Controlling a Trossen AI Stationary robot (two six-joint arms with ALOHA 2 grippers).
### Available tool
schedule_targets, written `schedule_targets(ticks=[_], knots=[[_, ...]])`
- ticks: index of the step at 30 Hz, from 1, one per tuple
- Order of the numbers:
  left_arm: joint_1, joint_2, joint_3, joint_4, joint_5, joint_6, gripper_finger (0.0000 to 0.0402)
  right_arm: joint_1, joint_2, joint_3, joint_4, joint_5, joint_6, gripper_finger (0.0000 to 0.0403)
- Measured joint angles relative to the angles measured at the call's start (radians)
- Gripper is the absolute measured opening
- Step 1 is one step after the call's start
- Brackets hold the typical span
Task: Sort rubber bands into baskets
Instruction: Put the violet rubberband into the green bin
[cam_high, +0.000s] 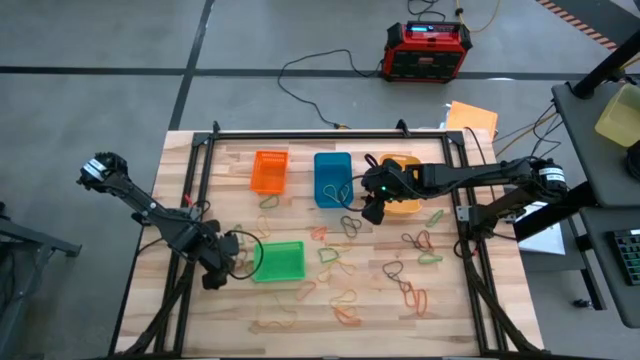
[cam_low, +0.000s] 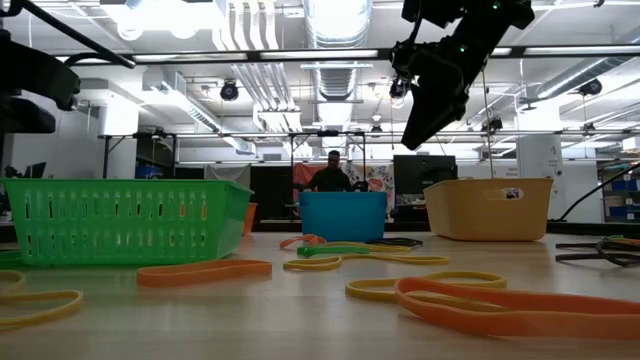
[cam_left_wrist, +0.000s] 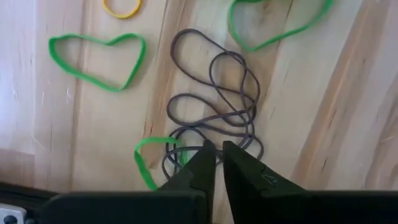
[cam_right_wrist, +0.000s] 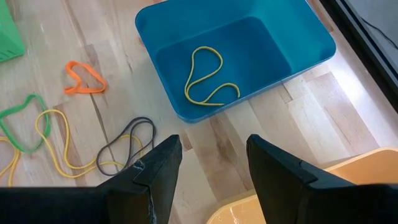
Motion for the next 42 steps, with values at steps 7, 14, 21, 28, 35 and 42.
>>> schedule_targets(ticks=[7, 14, 21, 28, 35, 42], knots=[[-0.001, 0.015, -0.087, 0.254, 0.045, -0.006, 0.004, 0.0, 0.0, 0.0, 0.0, 0.0, 0.0, 0.0178], [-0.009, 0.071, -0.117, 0.326, 0.089, -0.034, 0.0112, 0.0, 0.0, -0.001, 0.0, 0.0, 0.0, 0.0178], [-0.013, 0.145, -0.127, 0.305, 0.09, -0.034, 0.0127, 0.0, 0.0, -0.001, 0.0, 0.0, 0.0, 0.0178], [-0.013, 0.177, -0.117, 0.293, 0.093, -0.006, 0.0076, 0.0, 0.0, -0.001, 0.0, 0.0, 0.0, 0.0178], [-0.015, 0.131, -0.12, 0.292, 0.122, -0.007, 0.0008, 0.0, 0.0, -0.001, 0.0, 0.0, 0.0, 0.0178], [-0.015, 0.077, -0.075, 0.219, 0.128, -0.013, 0.0001, 0.0, 0.0, -0.001, 0.0, 0.0, 0.0, 0.0178]])
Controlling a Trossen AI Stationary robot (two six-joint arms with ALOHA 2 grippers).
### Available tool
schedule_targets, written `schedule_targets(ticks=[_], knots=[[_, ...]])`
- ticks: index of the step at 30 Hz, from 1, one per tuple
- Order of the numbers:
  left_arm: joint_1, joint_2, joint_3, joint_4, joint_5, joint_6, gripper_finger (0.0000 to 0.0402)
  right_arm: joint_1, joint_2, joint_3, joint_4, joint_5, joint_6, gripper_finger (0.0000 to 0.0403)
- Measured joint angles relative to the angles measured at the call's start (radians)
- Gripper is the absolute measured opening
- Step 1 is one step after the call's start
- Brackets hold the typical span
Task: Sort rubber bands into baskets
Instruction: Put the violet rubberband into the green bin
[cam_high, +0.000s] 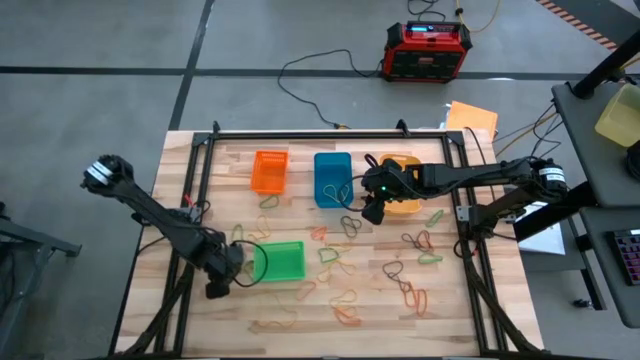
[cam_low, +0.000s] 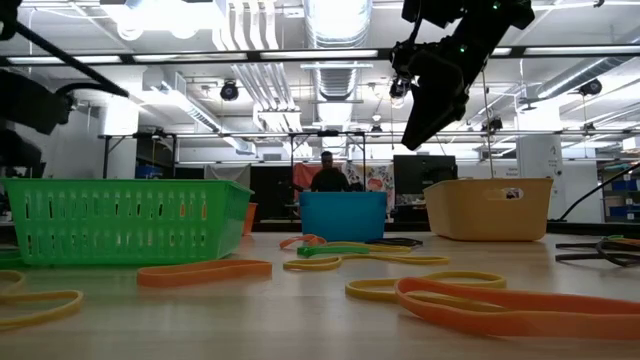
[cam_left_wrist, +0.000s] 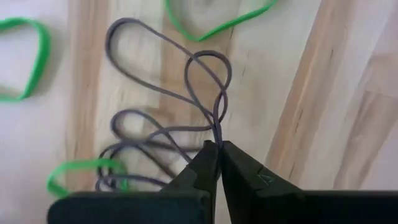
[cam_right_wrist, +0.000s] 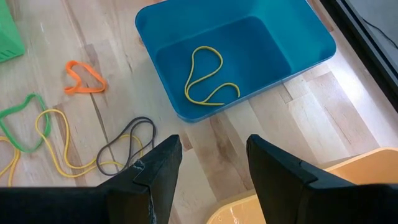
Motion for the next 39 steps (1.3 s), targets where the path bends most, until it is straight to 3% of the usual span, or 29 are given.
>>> schedule_targets(ticks=[4, 6, 9, 13, 17, 26, 39], knots=[[0.0, -0.024, 0.045, -0.095, 0.0, -0.033, 0.0001, 0.0, 0.0, 0.0, 0.0, 0.0, 0.0, 0.0178], [0.001, -0.024, 0.096, -0.221, -0.017, -0.077, 0.0001, 0.0, 0.0, 0.0, 0.0, 0.0, 0.0, 0.0178], [-0.014, -0.029, 0.178, -0.397, -0.144, -0.165, 0.0, 0.0, 0.0, 0.0, 0.0, 0.0, 0.002, 0.0178], [-0.03, -0.065, 0.221, -0.279, -0.17, -0.085, 0.0, 0.0, 0.0, 0.0, 0.001, 0.0, 0.001, 0.0178], [-0.029, -0.095, 0.257, -0.404, -0.273, -0.191, 0.0, 0.0, 0.0, 0.0, 0.001, 0.0, 0.0, 0.0178], [-0.028, -0.138, 0.268, -0.394, -0.343, -0.202, 0.0, 0.0, 0.0, 0.0, 0.0, 0.0, -0.009, 0.0178], [-0.029, -0.115, 0.247, -0.392, -0.281, -0.248, 0.0007, 0.0, 0.0, 0.0, 0.001, -0.003, -0.01, 0.0178]])
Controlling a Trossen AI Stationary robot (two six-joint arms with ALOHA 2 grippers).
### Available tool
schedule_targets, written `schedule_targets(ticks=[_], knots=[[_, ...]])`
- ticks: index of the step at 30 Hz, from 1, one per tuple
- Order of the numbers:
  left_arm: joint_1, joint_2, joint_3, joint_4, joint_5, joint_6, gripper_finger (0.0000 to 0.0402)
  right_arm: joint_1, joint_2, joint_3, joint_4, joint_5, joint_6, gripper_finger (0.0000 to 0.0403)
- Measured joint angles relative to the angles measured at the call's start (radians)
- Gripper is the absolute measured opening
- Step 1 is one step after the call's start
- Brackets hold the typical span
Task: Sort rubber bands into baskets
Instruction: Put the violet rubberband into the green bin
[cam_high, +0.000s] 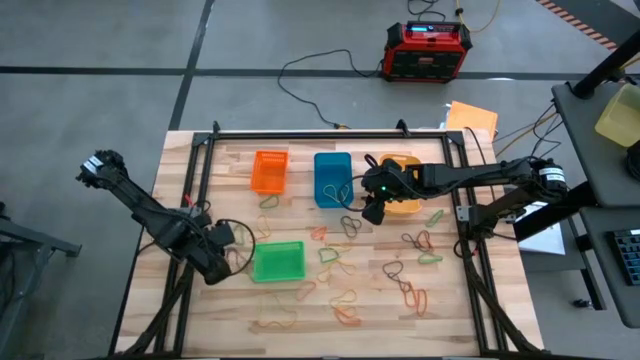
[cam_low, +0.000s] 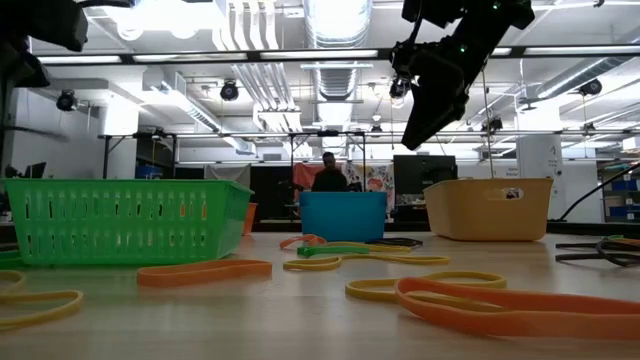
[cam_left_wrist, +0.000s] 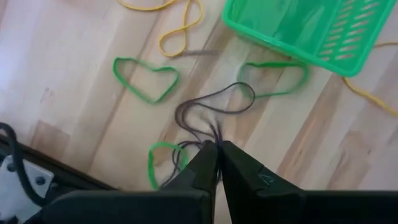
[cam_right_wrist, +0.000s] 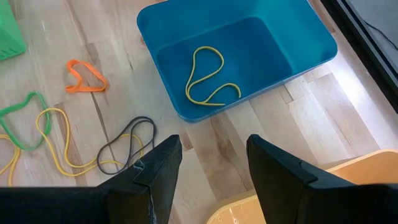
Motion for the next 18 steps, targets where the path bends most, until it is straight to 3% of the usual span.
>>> schedule_targets(ticks=[15, 18], knots=[[0.0, 0.025, -0.009, 0.018, -0.008, 0.061, 0.0, 0.0, 0.0, 0.0, 0.0, 0.0, -0.005, 0.0178], [0.005, 0.032, -0.04, 0.016, -0.079, -0.012, 0.0004, 0.0, 0.0, 0.0, 0.0, 0.0, -0.005, 0.0178]])
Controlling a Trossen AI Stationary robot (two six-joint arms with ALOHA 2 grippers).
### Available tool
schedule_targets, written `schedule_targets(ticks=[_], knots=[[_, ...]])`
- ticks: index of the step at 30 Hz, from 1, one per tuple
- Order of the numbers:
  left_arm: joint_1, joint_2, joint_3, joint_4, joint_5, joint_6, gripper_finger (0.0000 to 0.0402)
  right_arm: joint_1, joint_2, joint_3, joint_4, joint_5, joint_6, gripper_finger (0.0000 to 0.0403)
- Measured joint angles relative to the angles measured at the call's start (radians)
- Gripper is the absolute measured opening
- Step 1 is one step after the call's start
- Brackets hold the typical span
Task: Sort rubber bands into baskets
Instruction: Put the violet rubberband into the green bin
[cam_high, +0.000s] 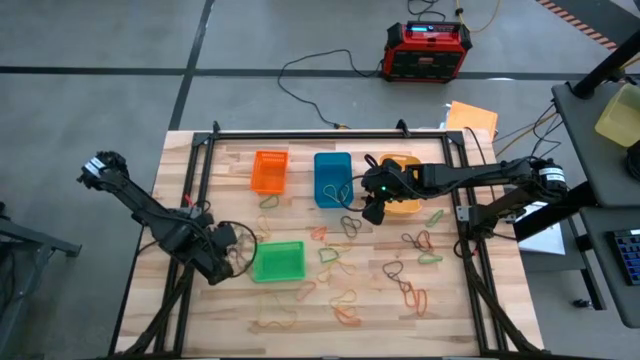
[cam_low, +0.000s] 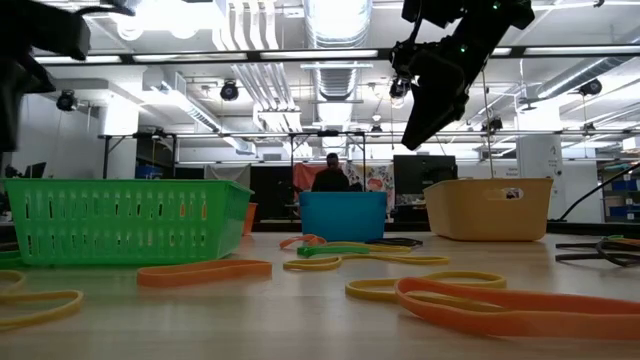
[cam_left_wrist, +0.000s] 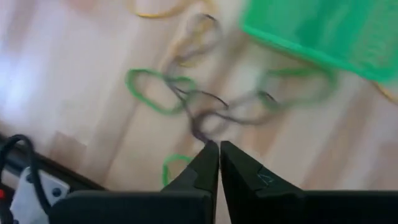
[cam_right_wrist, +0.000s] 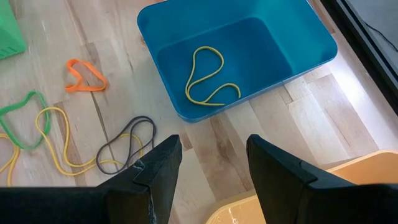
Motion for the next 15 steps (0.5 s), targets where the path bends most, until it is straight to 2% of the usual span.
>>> schedule_targets(ticks=[4, 10, 15], knots=[[0.045, 0.0, -0.09, 0.047, -0.015, -0.078, 0.0026, 0.0, 0.0, 0.0, 0.0, 0.0, -0.002, 0.0178], [0.127, -0.001, -0.222, 0.258, -0.004, -0.067, 0.0075, 0.0, 0.0, 0.0, 0.001, -0.003, -0.003, 0.0178], [0.198, -0.001, -0.279, 0.289, 0.022, -0.104, 0.0099, 0.0, 0.0, 0.0, 0.001, -0.004, -0.003, 0.0178]])
